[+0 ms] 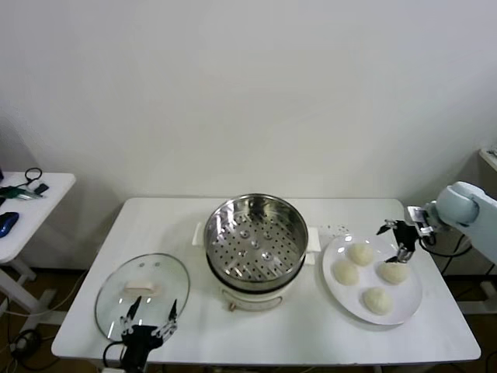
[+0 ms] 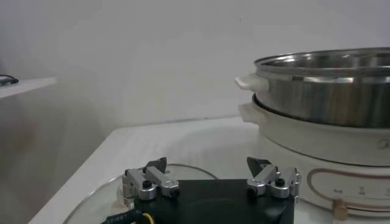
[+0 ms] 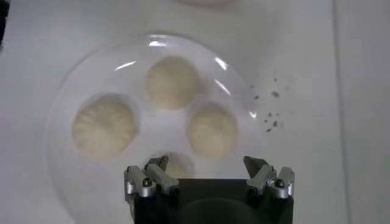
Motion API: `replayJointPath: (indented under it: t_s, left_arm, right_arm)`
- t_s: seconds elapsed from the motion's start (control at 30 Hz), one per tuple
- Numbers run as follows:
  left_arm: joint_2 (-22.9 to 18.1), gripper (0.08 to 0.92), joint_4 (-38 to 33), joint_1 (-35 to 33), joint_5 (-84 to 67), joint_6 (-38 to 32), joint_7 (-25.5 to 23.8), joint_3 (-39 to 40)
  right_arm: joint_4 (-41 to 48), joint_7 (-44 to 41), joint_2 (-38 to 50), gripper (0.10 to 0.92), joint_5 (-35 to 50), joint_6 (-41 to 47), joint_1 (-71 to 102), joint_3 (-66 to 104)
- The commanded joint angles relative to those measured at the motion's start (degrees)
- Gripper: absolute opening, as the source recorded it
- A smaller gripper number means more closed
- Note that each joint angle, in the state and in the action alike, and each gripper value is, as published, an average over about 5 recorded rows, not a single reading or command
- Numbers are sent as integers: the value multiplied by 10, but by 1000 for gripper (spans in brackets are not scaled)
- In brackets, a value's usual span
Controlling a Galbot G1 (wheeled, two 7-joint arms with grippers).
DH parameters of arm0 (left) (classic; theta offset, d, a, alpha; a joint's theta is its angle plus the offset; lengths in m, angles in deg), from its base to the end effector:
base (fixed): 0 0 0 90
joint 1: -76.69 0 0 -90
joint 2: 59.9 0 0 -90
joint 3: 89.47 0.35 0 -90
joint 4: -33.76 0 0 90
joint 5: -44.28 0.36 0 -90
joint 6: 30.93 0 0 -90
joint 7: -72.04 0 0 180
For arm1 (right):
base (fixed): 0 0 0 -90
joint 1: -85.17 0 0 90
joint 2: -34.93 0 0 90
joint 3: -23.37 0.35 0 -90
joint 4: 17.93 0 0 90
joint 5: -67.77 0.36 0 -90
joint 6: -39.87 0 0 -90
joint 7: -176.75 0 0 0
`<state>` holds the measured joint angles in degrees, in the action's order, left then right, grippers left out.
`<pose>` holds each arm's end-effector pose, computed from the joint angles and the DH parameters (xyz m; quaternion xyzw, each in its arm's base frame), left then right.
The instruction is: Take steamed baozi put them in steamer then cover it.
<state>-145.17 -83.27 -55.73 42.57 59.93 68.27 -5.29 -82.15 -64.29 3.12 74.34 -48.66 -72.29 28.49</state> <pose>0.1120 0.0478 -0.3504 -0.0120 -0.9891 -0.0433 0.1402 0.5111 -0.2603 -0.1808 0.4970 -0.5843 0.4983 0.4041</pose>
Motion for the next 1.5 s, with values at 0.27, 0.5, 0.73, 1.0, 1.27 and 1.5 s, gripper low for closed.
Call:
replayJointPath:
  t_s: [0.27, 0.5, 0.73, 1.0, 1.27, 1.5]
  left_arm:
    - [-5, 823, 4, -3, 7, -6, 0, -2]
    - [-7, 823, 4, -4, 12, -7, -1, -1]
    - [-7, 823, 5, -2, 15, -6, -1, 0]
    - [-9, 823, 1, -5, 16, -5, -1, 0]
    - [-8, 823, 0, -8, 19, -6, 0, -1]
    - [-7, 823, -6, -12, 19, -5, 1, 0]
  right_arm:
    - [128, 19, -141, 823, 14, 77, -20, -72]
    - [145, 17, -164, 823, 2, 81, -14, -76]
    - [164, 19, -178, 820, -6, 80, -5, -64]
    - [160, 9, -175, 683, -12, 80, -10, -67]
    - [132, -5, -160, 612, 6, 60, -70, -103]
    - [41, -32, -168, 614, 86, -66, -359, -288]
